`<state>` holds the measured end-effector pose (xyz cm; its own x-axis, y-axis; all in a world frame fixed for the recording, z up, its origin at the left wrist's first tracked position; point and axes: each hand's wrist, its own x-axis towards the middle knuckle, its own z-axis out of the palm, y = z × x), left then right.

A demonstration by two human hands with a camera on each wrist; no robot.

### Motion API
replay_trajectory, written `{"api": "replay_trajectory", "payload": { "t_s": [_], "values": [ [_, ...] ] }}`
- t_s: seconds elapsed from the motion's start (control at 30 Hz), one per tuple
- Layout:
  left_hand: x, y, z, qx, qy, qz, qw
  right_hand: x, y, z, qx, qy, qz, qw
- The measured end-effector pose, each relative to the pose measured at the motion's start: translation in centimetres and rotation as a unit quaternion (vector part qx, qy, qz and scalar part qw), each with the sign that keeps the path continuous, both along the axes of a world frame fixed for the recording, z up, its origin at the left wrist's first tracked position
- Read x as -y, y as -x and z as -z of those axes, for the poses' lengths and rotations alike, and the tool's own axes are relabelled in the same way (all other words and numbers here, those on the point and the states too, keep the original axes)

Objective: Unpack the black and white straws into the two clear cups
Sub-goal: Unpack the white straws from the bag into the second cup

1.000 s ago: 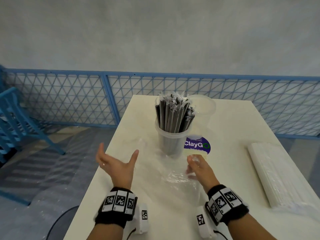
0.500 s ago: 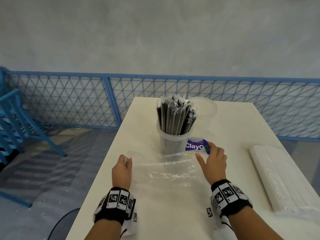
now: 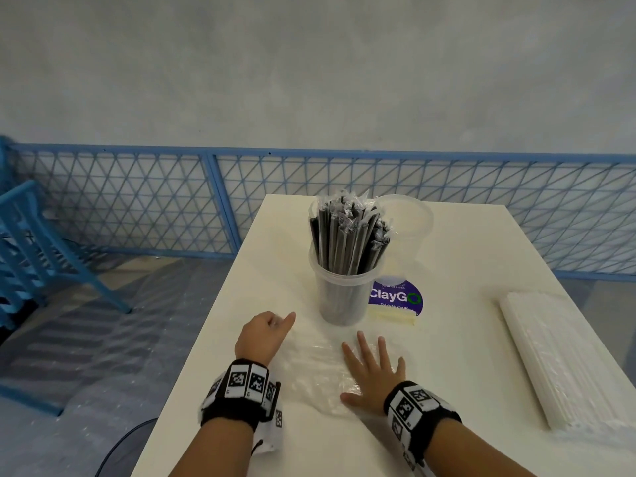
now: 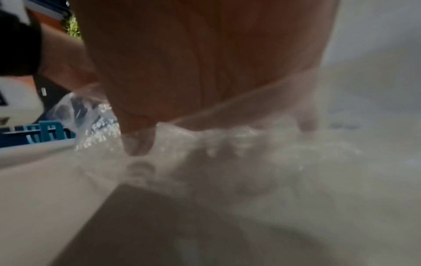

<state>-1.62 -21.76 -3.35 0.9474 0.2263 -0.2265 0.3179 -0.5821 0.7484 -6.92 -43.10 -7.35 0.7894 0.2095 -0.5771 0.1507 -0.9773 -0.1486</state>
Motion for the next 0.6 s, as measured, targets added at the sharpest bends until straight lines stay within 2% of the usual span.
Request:
{"api": "replay_trajectory", "payload": {
  "t_s": [0.1, 0.23, 0.3, 0.33, 0.37, 0.4, 0.43, 0.47, 0.5, 0.53, 0.57, 0.6],
  "values": [
    [0.3, -1.0, 0.0, 0.007, 0.019, -0.010, 1.000, 0.1, 0.2, 0.3, -0.007, 0.000, -0.011, 1.000],
    [-0.6, -1.1, 0.9, 0.041, -0.003, -0.104, 0.994, 1.2, 0.4, 1.0, 0.002, 0.001, -0.009, 1.000],
    [-0.7, -0.8, 0.9, 0.053, -0.035, -0.135, 0.989, 1.5, 0.2, 1.1, -0.009, 0.010, -0.016, 1.000],
    [-0.5, -0.7, 0.5, 0.081, -0.084, -0.133, 0.984, 1.6, 0.1, 1.3, -0.014, 0.011, -0.021, 1.000],
    [0.0, -0.7, 0.0, 0.128, -0.151, -0.108, 0.974, 1.7, 0.0, 1.4, -0.013, 0.011, -0.026, 1.000],
    [0.9, -0.6, -0.4, 0.185, -0.215, -0.050, 0.958, 1.7, 0.0, 1.4, -0.007, 0.009, -0.029, 1.000],
    [2.1, -0.2, -0.8, 0.236, -0.260, 0.037, 0.936, 1.7, -0.1, 1.5, -0.005, 0.008, -0.027, 1.000],
    [3.5, 0.5, -0.8, 0.283, -0.297, 0.136, 0.902, 1.7, 0.0, 1.5, -0.009, 0.007, -0.021, 1.000],
    [4.8, 1.4, 0.0, 0.294, -0.326, 0.228, 0.869, 1.7, -0.1, 1.6, -0.014, 0.007, -0.016, 1.000],
    [5.9, 2.5, 0.9, 0.268, -0.353, 0.293, 0.847, 1.6, -0.1, 1.6, -0.013, 0.006, -0.014, 1.000],
    [6.7, 3.3, 1.8, 0.206, -0.371, 0.334, 0.842, 1.5, -0.3, 1.6, -0.010, 0.003, -0.014, 1.000],
    [6.9, 3.8, 2.8, 0.119, -0.372, 0.352, 0.851, 1.3, -0.4, 1.5, -0.008, 0.004, -0.013, 1.000]
  ]
}}
